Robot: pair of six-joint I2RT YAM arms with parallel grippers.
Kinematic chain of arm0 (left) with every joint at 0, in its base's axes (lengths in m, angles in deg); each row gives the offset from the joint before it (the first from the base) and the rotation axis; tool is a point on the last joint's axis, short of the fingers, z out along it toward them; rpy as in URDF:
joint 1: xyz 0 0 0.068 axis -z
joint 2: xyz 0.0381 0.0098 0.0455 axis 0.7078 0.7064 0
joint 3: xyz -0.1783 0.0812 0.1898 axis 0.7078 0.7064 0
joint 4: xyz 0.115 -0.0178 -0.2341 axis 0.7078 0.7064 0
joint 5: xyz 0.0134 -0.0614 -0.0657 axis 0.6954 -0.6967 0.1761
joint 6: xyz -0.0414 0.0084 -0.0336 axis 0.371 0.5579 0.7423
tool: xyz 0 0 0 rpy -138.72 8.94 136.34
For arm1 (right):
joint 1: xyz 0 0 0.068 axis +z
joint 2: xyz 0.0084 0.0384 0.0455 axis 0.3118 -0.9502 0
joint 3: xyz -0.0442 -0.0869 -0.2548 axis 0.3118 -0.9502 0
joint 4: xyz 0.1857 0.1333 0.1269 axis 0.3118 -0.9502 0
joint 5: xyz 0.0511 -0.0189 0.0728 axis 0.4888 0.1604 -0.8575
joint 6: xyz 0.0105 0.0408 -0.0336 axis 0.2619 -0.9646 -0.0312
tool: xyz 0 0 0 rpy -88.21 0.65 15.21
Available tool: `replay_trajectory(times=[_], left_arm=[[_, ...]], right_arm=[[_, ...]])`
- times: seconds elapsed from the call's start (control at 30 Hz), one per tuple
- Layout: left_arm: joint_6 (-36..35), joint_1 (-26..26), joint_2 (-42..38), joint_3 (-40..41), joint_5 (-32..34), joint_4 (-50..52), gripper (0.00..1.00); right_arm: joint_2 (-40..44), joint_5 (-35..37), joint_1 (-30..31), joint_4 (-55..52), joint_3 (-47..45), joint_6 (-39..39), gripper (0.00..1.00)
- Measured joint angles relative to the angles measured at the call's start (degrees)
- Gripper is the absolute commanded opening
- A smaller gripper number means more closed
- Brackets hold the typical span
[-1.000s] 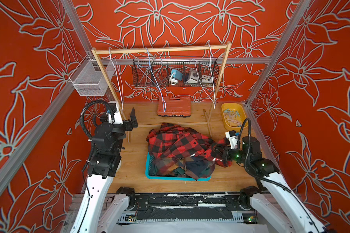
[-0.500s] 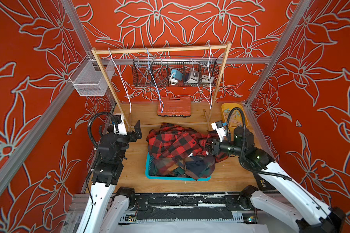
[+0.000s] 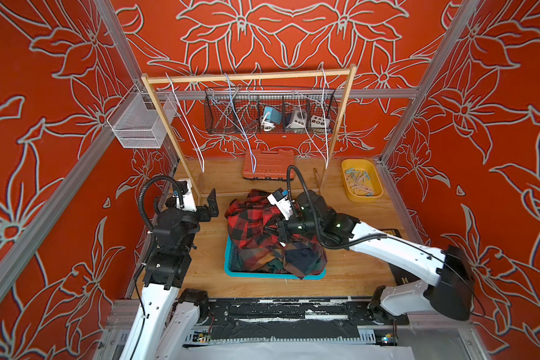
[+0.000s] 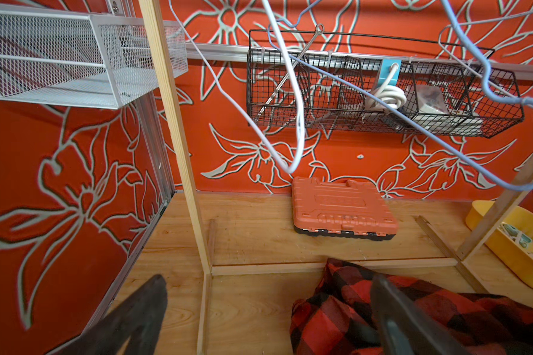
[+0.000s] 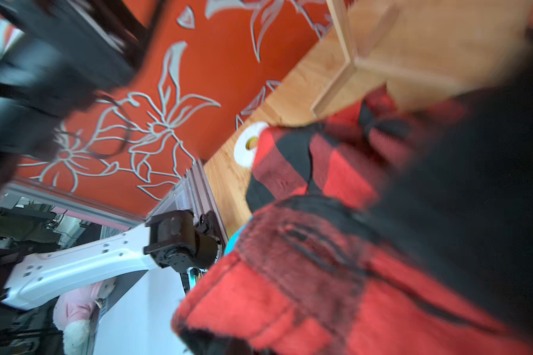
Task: Remove the clothespins securing long-sleeve shirts to the hanger
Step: Adjust the long-sleeve shirt at the bin.
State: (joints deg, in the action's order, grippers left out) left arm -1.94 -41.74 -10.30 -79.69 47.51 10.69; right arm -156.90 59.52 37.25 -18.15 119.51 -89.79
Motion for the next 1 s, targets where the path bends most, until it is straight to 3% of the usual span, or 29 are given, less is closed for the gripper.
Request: replay_trajectory(times=[0.23,0.33,0.5,0.57,0.77,0.9,1.0], left_arm=[[0.0,0.0,0.2,1.5,0.5,-1.5,0.99],[0.0,0.0,0.5,2.2,0.5,-2.4,0.98],[0.0,0.0,1.0,4.2,0.8,-3.8,0.99],[0.1,0.0,1.7,4.4,0.8,-4.1,0.99],[0.2,0.0,2.4,4.4,0.8,-5.5,0.99],[0.2,0.0,2.3,4.4,0.8,-5.8,0.99],[0.2,0.0,2.2,4.4,0.7,-5.8,0.99]], right_arm=[[-5.6,3.7,1.9,1.9,-7.3,-2.7,0.0],[-6.9,5.7,2.4,4.3,-9.1,-3.1,0.07],[-5.6,8.3,3.2,6.1,-12.2,-2.6,0.43],[-1.8,10.0,3.8,4.0,-12.5,-1.5,0.54],[12.0,15.9,3.7,-4.4,-11.0,3.4,0.69],[19.0,18.5,2.3,-9.9,-9.1,5.3,0.71],[24.9,17.5,-3.1,-13.1,-9.4,5.0,0.74]])
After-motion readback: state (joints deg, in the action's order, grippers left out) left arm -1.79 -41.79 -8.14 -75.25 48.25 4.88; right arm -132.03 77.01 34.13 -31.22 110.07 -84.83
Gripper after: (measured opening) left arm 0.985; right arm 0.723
